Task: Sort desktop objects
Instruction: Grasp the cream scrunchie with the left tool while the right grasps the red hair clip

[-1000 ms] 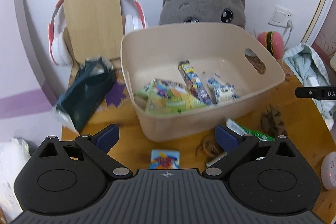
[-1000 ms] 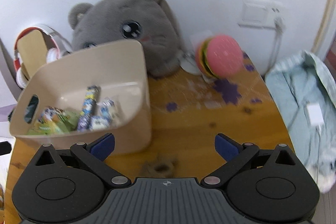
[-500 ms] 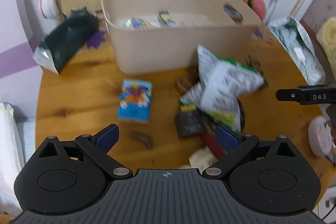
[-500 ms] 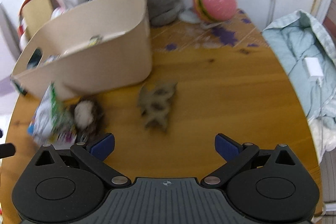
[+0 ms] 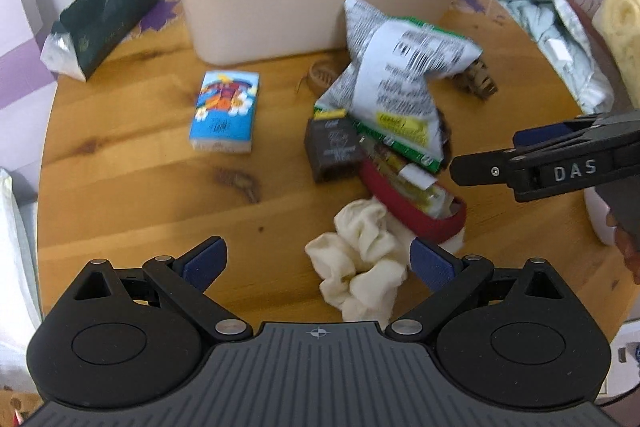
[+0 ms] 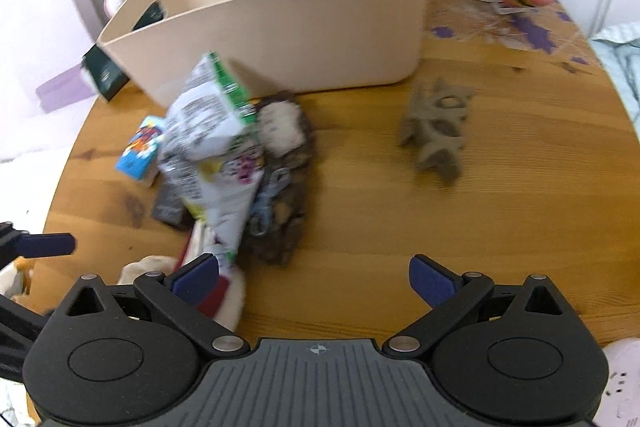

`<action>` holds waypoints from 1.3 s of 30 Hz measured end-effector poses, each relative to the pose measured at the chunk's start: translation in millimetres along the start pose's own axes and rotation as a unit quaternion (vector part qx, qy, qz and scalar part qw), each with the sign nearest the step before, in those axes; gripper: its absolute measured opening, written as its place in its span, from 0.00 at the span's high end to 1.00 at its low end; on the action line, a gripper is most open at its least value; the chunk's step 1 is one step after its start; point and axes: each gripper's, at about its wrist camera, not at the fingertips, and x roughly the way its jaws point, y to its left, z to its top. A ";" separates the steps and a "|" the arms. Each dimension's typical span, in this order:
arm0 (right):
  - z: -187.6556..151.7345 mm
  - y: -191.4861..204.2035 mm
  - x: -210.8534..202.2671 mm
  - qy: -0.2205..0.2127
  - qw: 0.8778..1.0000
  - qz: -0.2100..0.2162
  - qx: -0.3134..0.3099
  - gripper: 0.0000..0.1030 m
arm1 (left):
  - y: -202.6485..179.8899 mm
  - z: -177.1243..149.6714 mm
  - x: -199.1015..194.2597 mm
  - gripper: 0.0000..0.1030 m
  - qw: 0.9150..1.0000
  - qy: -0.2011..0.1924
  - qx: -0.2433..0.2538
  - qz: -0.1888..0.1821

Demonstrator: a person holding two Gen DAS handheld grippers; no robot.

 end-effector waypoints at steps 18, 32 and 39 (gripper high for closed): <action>-8.7 43.2 31.7 0.077 0.996 0.026 -0.034 0.09 | -15.4 -12.6 39.2 0.03 0.999 0.035 0.013 0.010; -2.8 36.1 28.0 0.062 0.996 0.034 -0.050 0.58 | -10.1 -5.1 37.0 0.58 0.998 -0.006 0.047 0.049; -6.8 32.2 24.9 0.062 0.996 0.035 -0.047 0.62 | -0.8 -5.9 32.2 0.85 0.998 -0.006 0.027 0.054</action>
